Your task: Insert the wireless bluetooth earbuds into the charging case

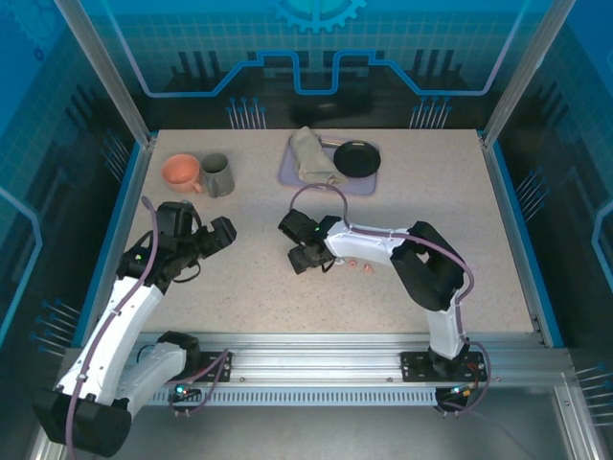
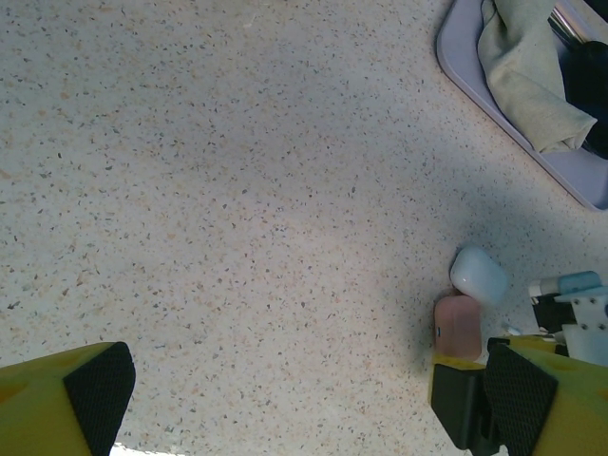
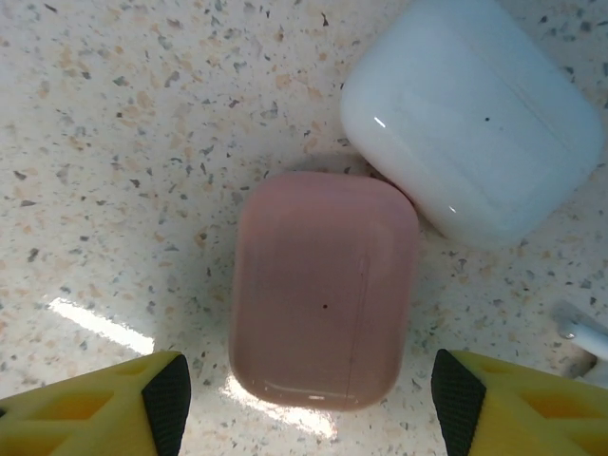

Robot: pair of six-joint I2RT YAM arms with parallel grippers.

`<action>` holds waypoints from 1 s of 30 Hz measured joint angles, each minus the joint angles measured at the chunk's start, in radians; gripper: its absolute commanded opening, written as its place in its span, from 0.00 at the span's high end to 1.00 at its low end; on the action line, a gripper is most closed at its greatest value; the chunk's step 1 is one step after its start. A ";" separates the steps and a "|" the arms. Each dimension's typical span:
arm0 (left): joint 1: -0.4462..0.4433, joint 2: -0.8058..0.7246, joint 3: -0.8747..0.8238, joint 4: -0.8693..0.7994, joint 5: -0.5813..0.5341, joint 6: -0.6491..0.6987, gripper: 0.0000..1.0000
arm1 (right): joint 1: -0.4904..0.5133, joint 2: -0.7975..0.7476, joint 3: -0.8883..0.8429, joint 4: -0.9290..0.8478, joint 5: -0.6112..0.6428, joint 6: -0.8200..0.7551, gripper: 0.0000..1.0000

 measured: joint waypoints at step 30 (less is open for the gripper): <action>0.001 0.016 0.000 0.011 -0.003 0.000 0.01 | -0.013 0.038 0.000 0.048 -0.032 0.089 0.49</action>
